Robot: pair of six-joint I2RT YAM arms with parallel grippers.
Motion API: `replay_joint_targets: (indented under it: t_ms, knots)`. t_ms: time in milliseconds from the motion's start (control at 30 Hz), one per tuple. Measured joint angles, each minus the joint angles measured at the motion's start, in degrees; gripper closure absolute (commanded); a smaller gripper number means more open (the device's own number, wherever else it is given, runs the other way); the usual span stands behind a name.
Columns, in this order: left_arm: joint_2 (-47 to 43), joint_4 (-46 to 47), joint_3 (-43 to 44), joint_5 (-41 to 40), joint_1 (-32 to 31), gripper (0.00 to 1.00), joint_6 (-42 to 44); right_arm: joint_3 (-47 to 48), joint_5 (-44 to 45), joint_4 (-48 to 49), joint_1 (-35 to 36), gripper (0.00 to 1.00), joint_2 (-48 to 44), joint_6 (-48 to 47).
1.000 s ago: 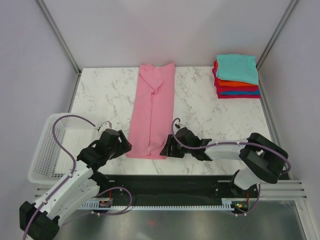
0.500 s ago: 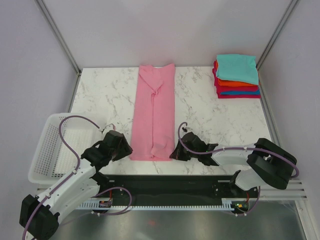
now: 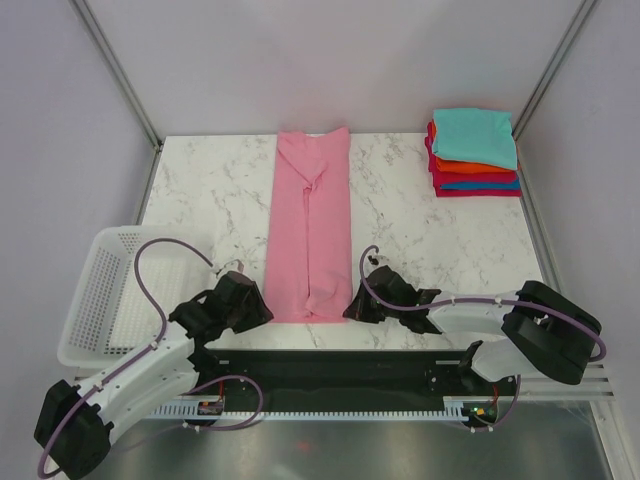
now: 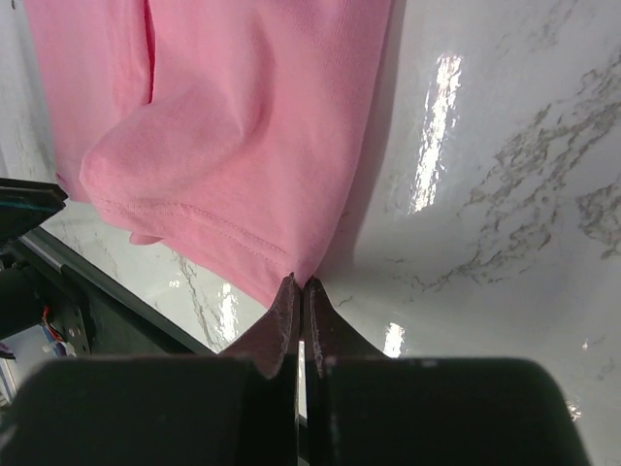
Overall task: Fold and stack the t-shirts
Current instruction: Fold the tshirt
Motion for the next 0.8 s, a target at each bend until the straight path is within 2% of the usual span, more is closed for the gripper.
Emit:
replay_joint_targets:
  t_ms: [500, 567, 700, 733, 800]
  knots:
    - [2.2, 2.4, -1.4, -0.2, -0.7, 0.48, -1.4, -0.6, -0.1, 0.5, 0.0, 1.0, 0.2, 0.0]
    - [3.5, 3.7, -1.2, -0.1, -0.7, 0.52, -1.4, -0.6, -0.2, 0.9, 0.0, 1.0, 0.5, 0.0]
    - [6.2, 6.0, -0.9, -0.1, -0.7, 0.67, -1.5, -0.6, -0.3, 1.3, 0.0, 1.0, 0.7, -0.1]
    - [6.8, 6.6, -0.8, 0.0, -0.7, 0.78, -1.6, -0.6, -0.3, 1.3, 0.0, 1.0, 0.7, -0.1]
    - [7.4, 7.0, -0.8, 0.1, -0.7, 0.9, -1.8, -0.6, -0.3, 1.3, 0.0, 1.0, 0.7, -0.1]
